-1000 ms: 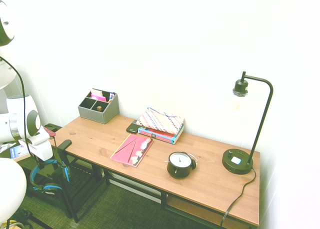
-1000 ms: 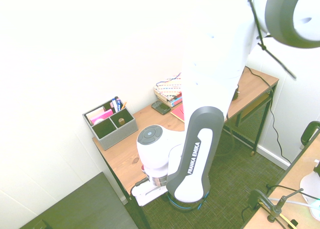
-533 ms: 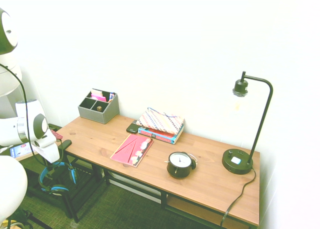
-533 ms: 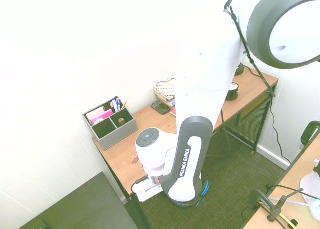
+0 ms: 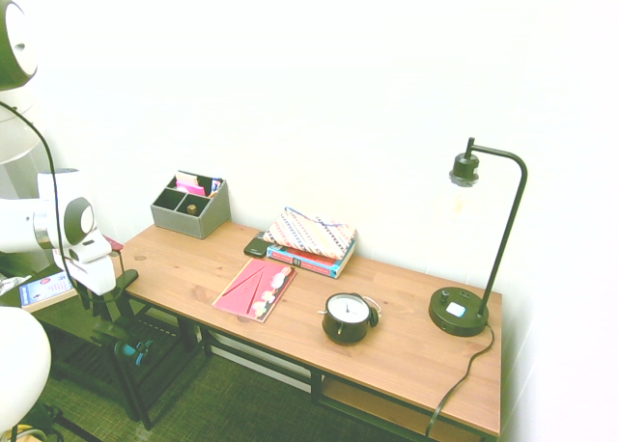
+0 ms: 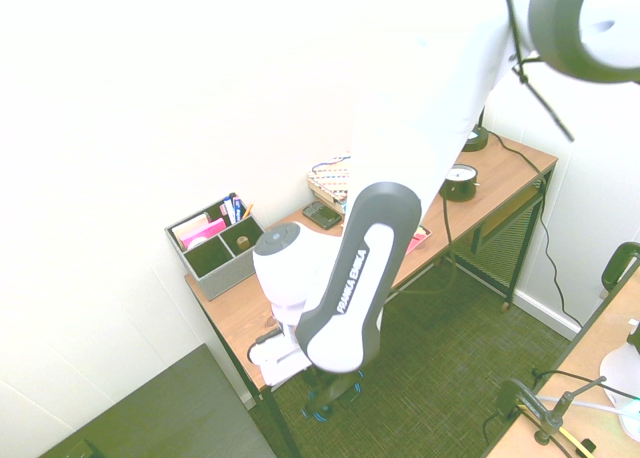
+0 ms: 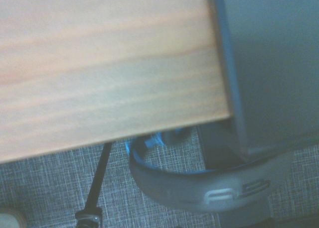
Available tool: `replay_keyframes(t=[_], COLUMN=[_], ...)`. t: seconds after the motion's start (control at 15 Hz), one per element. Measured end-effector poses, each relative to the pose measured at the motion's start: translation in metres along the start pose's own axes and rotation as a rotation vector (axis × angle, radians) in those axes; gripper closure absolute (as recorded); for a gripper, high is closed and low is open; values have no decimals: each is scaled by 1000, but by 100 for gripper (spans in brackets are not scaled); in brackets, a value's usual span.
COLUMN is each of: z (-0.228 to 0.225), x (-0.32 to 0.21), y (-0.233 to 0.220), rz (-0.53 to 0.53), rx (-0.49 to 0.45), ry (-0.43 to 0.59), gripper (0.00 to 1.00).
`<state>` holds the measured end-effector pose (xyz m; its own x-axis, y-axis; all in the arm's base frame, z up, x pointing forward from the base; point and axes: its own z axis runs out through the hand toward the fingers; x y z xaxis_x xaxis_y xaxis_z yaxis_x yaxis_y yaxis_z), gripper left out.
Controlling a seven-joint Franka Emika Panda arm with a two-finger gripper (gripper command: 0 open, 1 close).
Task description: Hang the headphone
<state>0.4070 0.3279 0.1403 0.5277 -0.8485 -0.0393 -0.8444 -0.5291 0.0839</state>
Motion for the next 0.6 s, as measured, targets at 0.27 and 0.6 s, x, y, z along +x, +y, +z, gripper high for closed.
replay_keyframes(t=[0.27,0.6], z=[-98,-213], x=[66,203], y=[19,98], rz=[-91,-137], rx=[-10,-20], ry=[-9,-15], gripper=[0,0])
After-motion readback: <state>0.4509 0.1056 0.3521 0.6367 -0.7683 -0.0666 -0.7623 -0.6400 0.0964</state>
